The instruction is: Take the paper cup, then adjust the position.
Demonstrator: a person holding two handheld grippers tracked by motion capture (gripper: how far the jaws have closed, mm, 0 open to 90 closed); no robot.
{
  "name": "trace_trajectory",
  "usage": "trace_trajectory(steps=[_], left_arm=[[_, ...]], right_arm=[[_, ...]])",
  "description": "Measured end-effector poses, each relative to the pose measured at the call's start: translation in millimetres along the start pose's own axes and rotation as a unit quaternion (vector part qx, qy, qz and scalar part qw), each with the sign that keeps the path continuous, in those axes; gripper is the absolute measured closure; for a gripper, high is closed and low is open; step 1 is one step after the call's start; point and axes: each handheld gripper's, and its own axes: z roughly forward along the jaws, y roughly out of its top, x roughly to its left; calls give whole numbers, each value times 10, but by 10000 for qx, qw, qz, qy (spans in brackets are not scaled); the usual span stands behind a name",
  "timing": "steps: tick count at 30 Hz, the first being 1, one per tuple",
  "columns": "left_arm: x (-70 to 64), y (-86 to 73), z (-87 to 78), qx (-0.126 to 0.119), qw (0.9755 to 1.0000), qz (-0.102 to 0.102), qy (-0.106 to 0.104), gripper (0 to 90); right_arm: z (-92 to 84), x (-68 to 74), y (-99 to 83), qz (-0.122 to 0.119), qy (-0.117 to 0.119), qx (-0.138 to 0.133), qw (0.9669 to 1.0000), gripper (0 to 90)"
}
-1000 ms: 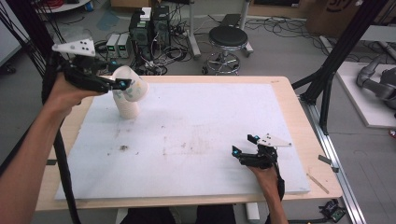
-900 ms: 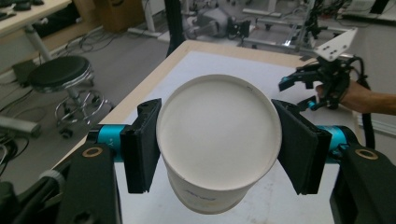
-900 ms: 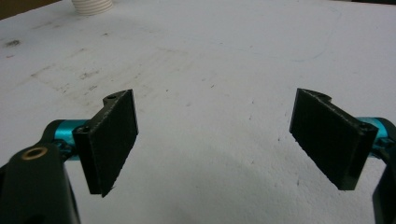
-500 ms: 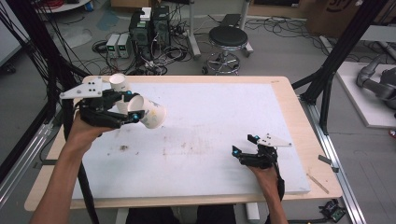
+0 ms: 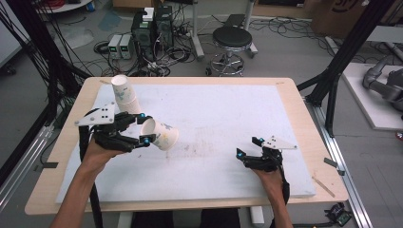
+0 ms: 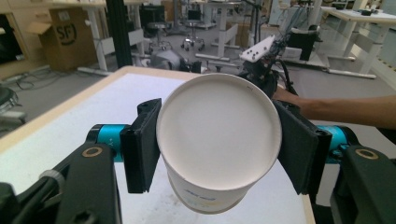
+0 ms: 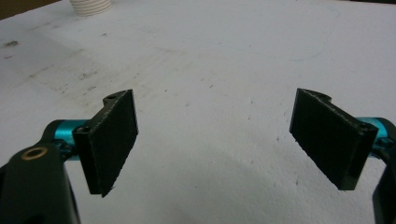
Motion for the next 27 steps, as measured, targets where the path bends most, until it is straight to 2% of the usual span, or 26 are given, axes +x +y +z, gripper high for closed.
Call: trace_trajectory(steps=[3,6,9,13,19,27], left_arm=[[5,-34,21,-45,9999,-25,-91,368],[18,-66,39,-49,9999,-81,-73,368],[21,-112,52,11,9999,-67,-79,368],[41,-201,96,110,9998,-152,-89,367],[49,-229,109,133,9998,-114,-92,367],[56,-224,59,41,9999,-136,-46,367]], right_arm=[[-3,0,-1,-8,3,-9,10000,154],[-4,-1,-2,-23,16,-24,10000,154],[7,-10,4,-2,53,39,10000,154],[11,-12,6,-1,81,67,9999,154],[2,-3,2,-38,56,29,10000,154],[-3,1,-1,-68,49,-5,10000,154]])
